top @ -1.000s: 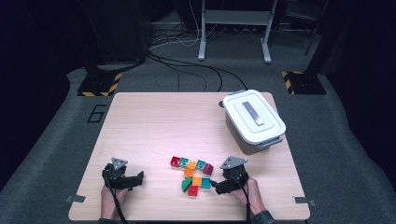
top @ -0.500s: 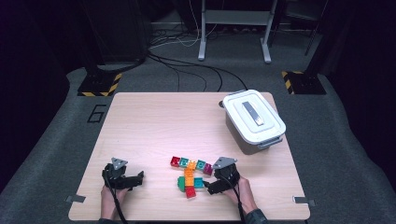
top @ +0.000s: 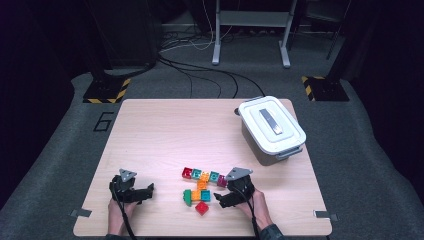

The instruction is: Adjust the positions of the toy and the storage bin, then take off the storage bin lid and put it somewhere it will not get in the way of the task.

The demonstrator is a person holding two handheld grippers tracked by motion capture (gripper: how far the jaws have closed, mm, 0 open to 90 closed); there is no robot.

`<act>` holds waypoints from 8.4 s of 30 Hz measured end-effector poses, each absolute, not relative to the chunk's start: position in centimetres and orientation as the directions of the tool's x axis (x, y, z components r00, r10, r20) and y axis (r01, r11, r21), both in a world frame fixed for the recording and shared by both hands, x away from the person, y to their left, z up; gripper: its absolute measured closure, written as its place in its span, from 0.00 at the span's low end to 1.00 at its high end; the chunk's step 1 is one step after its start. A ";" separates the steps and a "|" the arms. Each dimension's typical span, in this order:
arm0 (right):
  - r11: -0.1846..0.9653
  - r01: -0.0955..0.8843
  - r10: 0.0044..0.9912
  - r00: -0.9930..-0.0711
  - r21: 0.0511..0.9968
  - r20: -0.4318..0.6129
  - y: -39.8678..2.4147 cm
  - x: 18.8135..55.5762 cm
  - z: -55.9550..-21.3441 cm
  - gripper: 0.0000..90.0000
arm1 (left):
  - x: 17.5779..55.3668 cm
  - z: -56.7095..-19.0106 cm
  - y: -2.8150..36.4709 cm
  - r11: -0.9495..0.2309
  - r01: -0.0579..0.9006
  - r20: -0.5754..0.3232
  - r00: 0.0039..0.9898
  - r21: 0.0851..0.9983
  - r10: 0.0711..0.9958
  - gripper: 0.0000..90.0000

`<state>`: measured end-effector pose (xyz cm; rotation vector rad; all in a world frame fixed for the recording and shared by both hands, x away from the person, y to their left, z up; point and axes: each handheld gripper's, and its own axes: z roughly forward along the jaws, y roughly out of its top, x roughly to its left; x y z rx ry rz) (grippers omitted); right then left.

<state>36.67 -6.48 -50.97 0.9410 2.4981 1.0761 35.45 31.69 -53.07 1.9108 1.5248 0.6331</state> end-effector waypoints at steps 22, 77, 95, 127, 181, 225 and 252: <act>0.558 0.413 0.547 -0.835 0.720 0.055 -2.7 37.0 -51.6 0.06 | 35.4 -53.1 31.7 -0.154 0.685 -0.004 0.223 0.712 0.975 0.00; 0.453 0.462 0.722 -0.692 0.762 -0.010 -11.8 40.0 -39.6 0.01 | 35.5 -53.1 31.6 -0.157 0.682 -0.002 0.226 0.715 0.974 0.00; 0.430 0.477 0.772 -0.634 0.766 -0.038 -14.5 43.7 -37.5 0.00 | 35.5 -53.1 31.6 -0.151 0.681 -0.008 0.225 0.717 0.974 0.00; 0.272 0.631 0.918 -0.396 0.727 0.000 -19.5 52.0 -37.7 0.49 | 35.5 -53.1 31.6 -0.152 0.681 -0.008 0.226 0.717 0.974 0.00; 0.359 0.565 0.818 -0.574 0.742 0.041 -15.4 51.5 -38.9 0.74 | 35.5 -53.1 31.6 -0.158 0.680 -0.002 0.229 0.716 0.973 0.00; 0.480 0.467 0.663 -0.747 0.743 0.041 -9.8 51.0 -39.0 0.74 | 35.5 -53.1 31.6 -0.158 0.681 -0.002 0.229 0.715 0.974 0.00; 0.522 0.499 0.686 -0.728 0.692 0.008 -7.9 51.4 -38.3 0.66 | 35.5 -53.1 31.6 -0.158 0.681 -0.002 0.229 0.715 0.974 0.00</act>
